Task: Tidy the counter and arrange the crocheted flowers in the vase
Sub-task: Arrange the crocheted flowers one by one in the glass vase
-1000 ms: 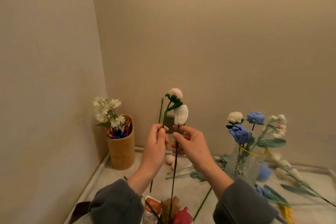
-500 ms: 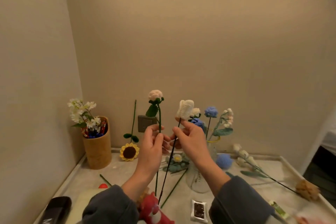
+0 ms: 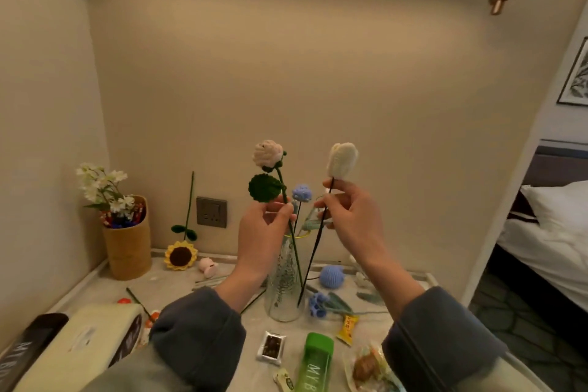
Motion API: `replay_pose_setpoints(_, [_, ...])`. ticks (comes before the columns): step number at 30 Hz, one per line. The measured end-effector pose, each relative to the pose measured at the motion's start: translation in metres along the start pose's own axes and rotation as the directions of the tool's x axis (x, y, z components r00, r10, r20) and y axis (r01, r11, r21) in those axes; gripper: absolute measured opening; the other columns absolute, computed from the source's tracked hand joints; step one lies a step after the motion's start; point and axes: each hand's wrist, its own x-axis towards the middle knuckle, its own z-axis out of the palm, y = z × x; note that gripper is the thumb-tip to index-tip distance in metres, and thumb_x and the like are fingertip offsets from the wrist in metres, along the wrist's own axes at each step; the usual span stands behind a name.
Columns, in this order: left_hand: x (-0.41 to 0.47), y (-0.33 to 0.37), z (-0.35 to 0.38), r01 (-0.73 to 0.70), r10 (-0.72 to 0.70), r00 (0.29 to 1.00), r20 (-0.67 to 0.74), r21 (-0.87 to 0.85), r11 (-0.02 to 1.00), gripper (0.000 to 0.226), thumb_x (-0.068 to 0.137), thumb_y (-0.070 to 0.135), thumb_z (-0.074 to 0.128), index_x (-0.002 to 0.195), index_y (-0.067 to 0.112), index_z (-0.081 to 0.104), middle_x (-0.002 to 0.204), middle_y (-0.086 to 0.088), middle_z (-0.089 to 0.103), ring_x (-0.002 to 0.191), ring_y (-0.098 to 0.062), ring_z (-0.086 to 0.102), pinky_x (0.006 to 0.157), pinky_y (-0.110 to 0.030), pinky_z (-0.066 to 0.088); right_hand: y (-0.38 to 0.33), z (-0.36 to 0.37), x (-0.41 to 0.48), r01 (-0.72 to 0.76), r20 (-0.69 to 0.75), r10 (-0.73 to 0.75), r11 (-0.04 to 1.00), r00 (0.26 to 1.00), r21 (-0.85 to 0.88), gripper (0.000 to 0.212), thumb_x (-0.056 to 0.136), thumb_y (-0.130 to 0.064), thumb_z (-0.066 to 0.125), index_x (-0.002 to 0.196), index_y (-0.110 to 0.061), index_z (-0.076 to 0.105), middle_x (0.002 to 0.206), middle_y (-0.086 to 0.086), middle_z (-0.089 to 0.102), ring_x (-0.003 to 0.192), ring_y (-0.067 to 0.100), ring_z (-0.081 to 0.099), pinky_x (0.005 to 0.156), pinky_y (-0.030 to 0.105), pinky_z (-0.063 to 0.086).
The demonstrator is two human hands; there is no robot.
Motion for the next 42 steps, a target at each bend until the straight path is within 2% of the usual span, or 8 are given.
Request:
replay_pose_setpoints(5, [0.021,0.011,0.006,-0.139,0.14,0.99,-0.015,0.066,0.988,0.004,0.088,0.027,0.066,0.089,0.029,0.063,0.078,0.009,0.07,0.076,-0.007,0.069,0.074,-0.038,0.059,-0.004,-0.014,0.019,0.052,-0.123,-0.048,0.998,0.991,0.036,0.013,0.093,-0.014,0.059,0.097,-0.025,0.064,0.078,-0.001,0.074,0.067,0.012,0.072,0.067,0.046,0.06])
replay_pose_setpoints(11, [0.047,0.002,0.014,-0.177,0.18,0.983,-0.042,0.084,0.981,0.012,0.089,0.021,0.065,0.084,0.03,0.06,0.082,-0.001,0.068,0.081,-0.021,0.067,0.079,-0.047,0.055,0.006,-0.004,0.047,0.095,-0.208,-0.09,0.995,0.974,0.015,0.011,0.092,-0.017,0.06,0.097,-0.025,0.065,0.08,-0.002,0.074,0.067,0.012,0.072,0.065,0.048,0.06])
replay_pose_setpoints(17, [0.075,-0.018,0.016,-0.174,0.183,0.982,-0.046,0.156,0.972,0.015,0.089,0.021,0.065,0.081,0.031,0.058,0.075,0.011,0.066,0.071,-0.002,0.064,0.07,-0.03,0.052,0.025,0.018,0.073,0.068,-0.206,-0.072,0.997,0.976,-0.027,0.01,0.092,-0.021,0.061,0.1,-0.025,0.065,0.08,-0.006,0.073,0.068,0.01,0.071,0.066,0.048,0.059])
replay_pose_setpoints(21, [0.089,-0.018,0.016,-0.2,0.205,0.977,-0.054,0.076,0.977,0.001,0.09,0.02,0.064,0.09,0.02,0.063,0.078,0.004,0.069,0.074,-0.013,0.068,0.073,-0.037,0.057,0.023,0.017,0.088,0.098,-0.245,-0.095,0.995,0.965,0.002,0.013,0.093,-0.021,0.06,0.096,-0.032,0.063,0.078,-0.005,0.073,0.065,0.008,0.071,0.061,0.045,0.061])
replay_pose_setpoints(28, [0.101,-0.009,0.02,-0.245,0.246,0.969,-0.032,0.045,0.969,0.002,0.091,0.021,0.063,0.092,0.021,0.062,0.083,-0.004,0.068,0.077,-0.021,0.069,0.076,-0.052,0.056,0.014,0.022,0.101,0.127,-0.245,-0.127,0.992,0.961,-0.015,0.012,0.093,-0.021,0.059,0.1,-0.029,0.063,0.078,-0.004,0.072,0.062,0.01,0.071,0.061,0.045,0.06])
replay_pose_setpoints(33, [0.103,-0.007,0.015,-0.245,0.246,0.965,-0.09,0.028,0.969,0.011,0.091,0.019,0.063,0.089,0.029,0.061,0.081,0.0,0.068,0.075,-0.019,0.069,0.076,-0.049,0.058,0.012,0.021,0.103,0.129,-0.254,-0.125,0.992,0.959,-0.001,0.013,0.093,-0.018,0.059,0.099,-0.029,0.063,0.077,-0.003,0.072,0.062,0.01,0.07,0.061,0.045,0.06])
replay_pose_setpoints(39, [0.106,-0.007,0.013,-0.265,0.266,0.956,-0.119,0.029,0.964,0.01,0.091,0.021,0.063,0.09,0.031,0.06,0.082,0.004,0.068,0.077,-0.016,0.069,0.076,-0.043,0.059,0.01,0.017,0.108,0.145,-0.274,-0.148,0.989,0.95,-0.03,0.012,0.093,-0.02,0.058,0.102,-0.026,0.064,0.077,-0.005,0.072,0.063,0.008,0.071,0.059,0.043,0.06])
replay_pose_setpoints(42, [0.098,-0.025,0.016,-0.201,0.215,0.972,-0.099,0.132,0.971,0.009,0.09,0.025,0.063,0.085,0.031,0.059,0.078,0.008,0.067,0.074,-0.007,0.066,0.072,-0.038,0.056,0.024,0.024,0.099,0.117,-0.211,-0.134,0.989,0.968,-0.091,0.014,0.093,-0.022,0.058,0.106,-0.026,0.064,0.079,-0.007,0.072,0.065,0.009,0.07,0.064,0.044,0.06])
